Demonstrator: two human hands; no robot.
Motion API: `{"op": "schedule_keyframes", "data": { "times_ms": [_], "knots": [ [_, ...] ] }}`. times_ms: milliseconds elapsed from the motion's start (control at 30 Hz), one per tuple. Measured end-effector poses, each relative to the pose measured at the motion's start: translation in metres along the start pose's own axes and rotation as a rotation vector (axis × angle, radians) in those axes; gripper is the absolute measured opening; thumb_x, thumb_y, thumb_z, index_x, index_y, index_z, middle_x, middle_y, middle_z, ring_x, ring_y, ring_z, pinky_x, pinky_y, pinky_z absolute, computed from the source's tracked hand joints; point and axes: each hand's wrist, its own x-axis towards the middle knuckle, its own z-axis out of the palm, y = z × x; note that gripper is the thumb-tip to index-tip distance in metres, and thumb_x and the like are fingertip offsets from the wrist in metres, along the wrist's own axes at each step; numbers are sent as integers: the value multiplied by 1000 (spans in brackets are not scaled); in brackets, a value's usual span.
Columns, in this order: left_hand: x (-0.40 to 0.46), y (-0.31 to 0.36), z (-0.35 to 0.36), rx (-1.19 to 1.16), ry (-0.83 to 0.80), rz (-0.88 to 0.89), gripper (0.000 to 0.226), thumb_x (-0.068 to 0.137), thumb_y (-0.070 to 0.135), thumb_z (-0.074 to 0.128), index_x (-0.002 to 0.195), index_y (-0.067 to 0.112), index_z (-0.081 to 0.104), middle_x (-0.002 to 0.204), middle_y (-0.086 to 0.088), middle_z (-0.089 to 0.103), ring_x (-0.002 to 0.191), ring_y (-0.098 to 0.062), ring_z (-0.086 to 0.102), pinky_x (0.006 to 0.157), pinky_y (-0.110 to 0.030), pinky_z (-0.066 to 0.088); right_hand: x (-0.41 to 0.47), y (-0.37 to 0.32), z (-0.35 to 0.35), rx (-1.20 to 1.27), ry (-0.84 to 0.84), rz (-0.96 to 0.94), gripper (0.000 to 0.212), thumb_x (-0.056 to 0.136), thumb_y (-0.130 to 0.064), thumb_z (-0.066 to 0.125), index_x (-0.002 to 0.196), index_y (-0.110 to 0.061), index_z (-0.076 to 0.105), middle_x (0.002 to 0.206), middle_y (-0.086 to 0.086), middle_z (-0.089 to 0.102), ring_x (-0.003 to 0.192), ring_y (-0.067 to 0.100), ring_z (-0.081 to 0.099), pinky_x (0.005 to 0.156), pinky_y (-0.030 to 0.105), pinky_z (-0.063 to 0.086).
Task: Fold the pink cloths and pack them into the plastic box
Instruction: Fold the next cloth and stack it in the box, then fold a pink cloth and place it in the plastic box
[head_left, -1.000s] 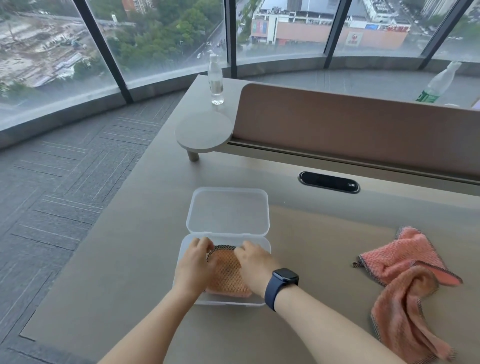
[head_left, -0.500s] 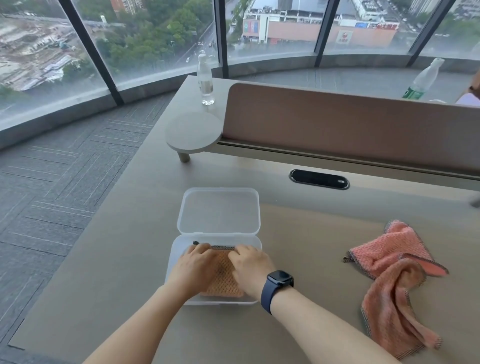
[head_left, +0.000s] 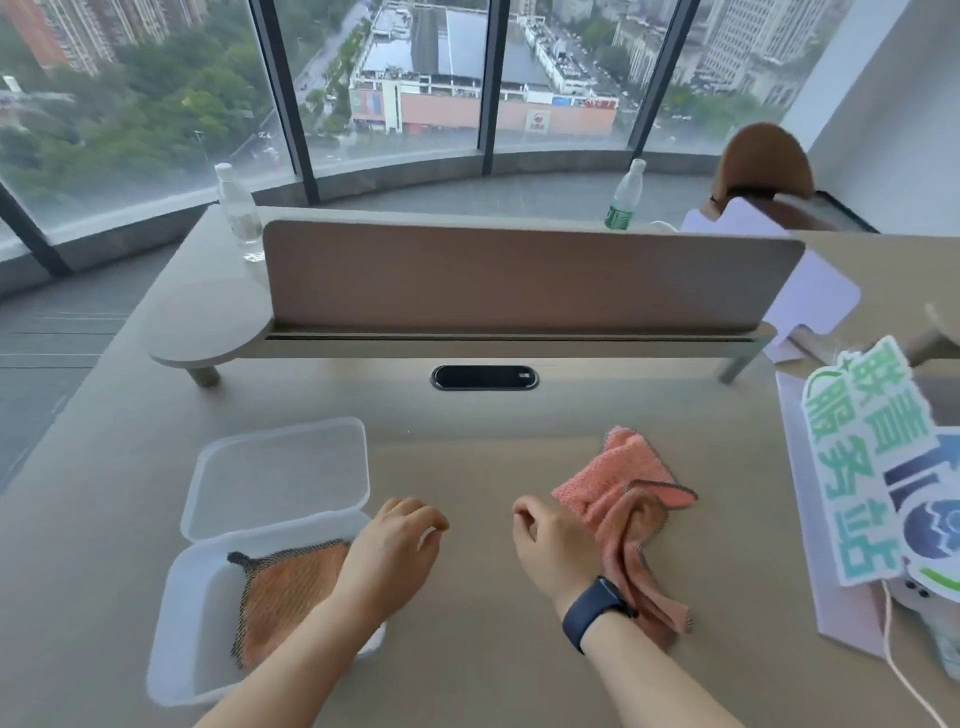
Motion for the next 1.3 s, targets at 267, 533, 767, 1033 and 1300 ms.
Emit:
{"op": "schedule_keyframes", "data": {
  "times_ms": [267, 533, 767, 1033, 1300],
  "knots": [
    [14, 55, 73, -2, -316, 71, 21, 91, 23, 50, 104, 27, 66, 105, 9, 64, 104, -15, 56, 79, -28, 48, -33, 96, -28, 5, -53, 383, 7, 86, -23, 54, 87, -30, 55, 91, -8, 65, 77, 22, 61, 67, 35, 51],
    [29, 99, 134, 50, -527, 113, 25, 92, 27, 45, 111, 28, 63, 113, 4, 61, 108, -18, 54, 83, -32, 47, -44, 144, -38, 4, -22, 564, 18, 91, -30, 55, 108, -30, 60, 102, -2, 71, 90, 28, 66, 72, 32, 50],
    [39, 119, 167, 97, -631, 158, 27, 92, 33, 43, 111, 26, 61, 116, 3, 58, 107, -22, 53, 80, -34, 47, -44, 163, -39, -7, -168, 573, 28, 91, -40, 54, 114, -26, 58, 111, 2, 53, 92, 27, 62, 74, 33, 49],
    [42, 123, 174, 118, -700, 134, 31, 93, 32, 42, 119, 28, 60, 122, 6, 54, 111, -21, 48, 88, -38, 47, -38, 170, -41, -38, -234, 581, 3, 84, -25, 55, 84, -27, 53, 96, 1, 47, 84, 26, 54, 72, 37, 49],
    [74, 143, 157, -145, -357, 260, 55, 78, 9, 44, 129, 27, 52, 127, 4, 56, 111, -24, 51, 83, -40, 51, -20, 128, -76, 256, -350, 263, 26, 83, -16, 60, 108, -24, 57, 88, -7, 66, 80, 11, 61, 63, 20, 45]
  ]
}}
